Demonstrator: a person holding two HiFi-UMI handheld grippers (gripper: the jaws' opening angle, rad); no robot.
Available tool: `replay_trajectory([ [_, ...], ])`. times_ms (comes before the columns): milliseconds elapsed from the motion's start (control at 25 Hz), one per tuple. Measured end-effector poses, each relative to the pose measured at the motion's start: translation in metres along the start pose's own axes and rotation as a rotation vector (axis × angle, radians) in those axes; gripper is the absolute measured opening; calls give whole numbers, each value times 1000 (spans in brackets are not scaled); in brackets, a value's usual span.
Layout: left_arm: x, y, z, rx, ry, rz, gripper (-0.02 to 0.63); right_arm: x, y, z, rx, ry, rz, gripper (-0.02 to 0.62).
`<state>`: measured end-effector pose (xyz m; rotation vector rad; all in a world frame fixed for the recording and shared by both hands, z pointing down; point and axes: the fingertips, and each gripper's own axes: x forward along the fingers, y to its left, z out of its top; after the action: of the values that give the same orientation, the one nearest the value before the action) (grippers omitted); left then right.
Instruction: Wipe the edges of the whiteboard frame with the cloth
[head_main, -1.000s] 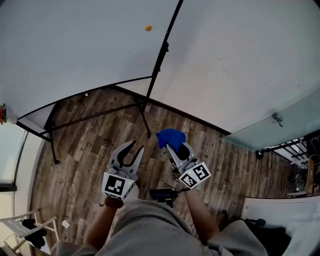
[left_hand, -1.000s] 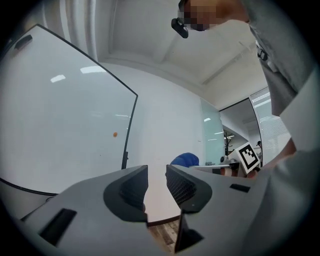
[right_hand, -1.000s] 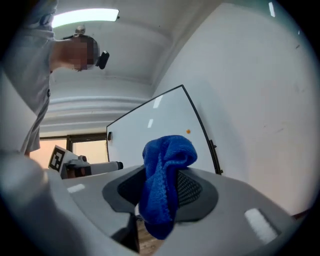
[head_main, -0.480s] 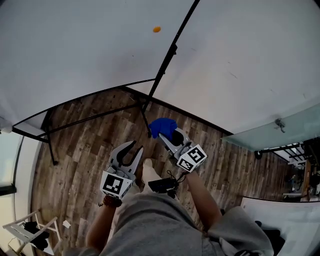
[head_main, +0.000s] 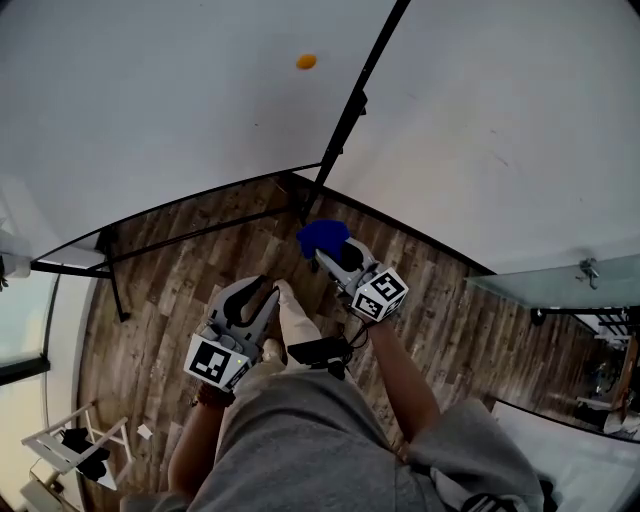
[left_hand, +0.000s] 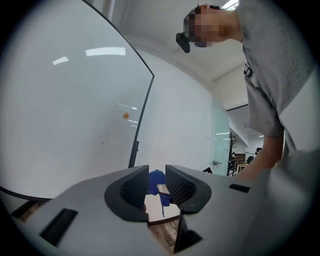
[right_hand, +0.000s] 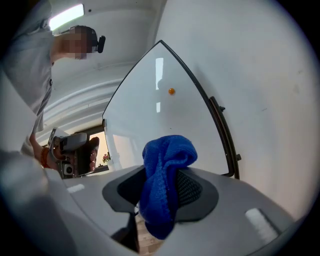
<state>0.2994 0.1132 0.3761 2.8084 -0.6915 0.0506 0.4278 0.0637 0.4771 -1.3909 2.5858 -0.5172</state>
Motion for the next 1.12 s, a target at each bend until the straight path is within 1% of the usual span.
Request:
replay_trajectory([
  [80,24,13,1,-1,14,6,107,11,-33,-2,31,2,4,173],
  [160,45,25,5,36,21,-2,107,23,-62,-8,51,13,-6,170],
  [240,63,38,7,58,54,17,107,35,-89,-16,58,30,-20,169],
  [320,81,50,9,53,76,43,107,45,-115,-26,55,53,-32,169],
  [440,104,61,10,42,85,76,107,59,-145,-44,50,92,-32,169],
  [600,119,70,12,42,94,107,107,73,-168,-66,68,137,-28,167],
  [720,124,77,10,33,96,135,107,79,-188,-76,110,148,-21,164],
  [800,127,81,10,33,101,149,107,81,-201,-83,133,171,8,163],
  [920,129,91,11,44,110,164,107,86,-218,-92,93,249,68,164],
  [960,129,95,10,42,114,172,107,86,-224,-93,92,257,75,164],
  [1120,132,106,2,17,124,187,107,91,-239,-101,126,248,44,163],
])
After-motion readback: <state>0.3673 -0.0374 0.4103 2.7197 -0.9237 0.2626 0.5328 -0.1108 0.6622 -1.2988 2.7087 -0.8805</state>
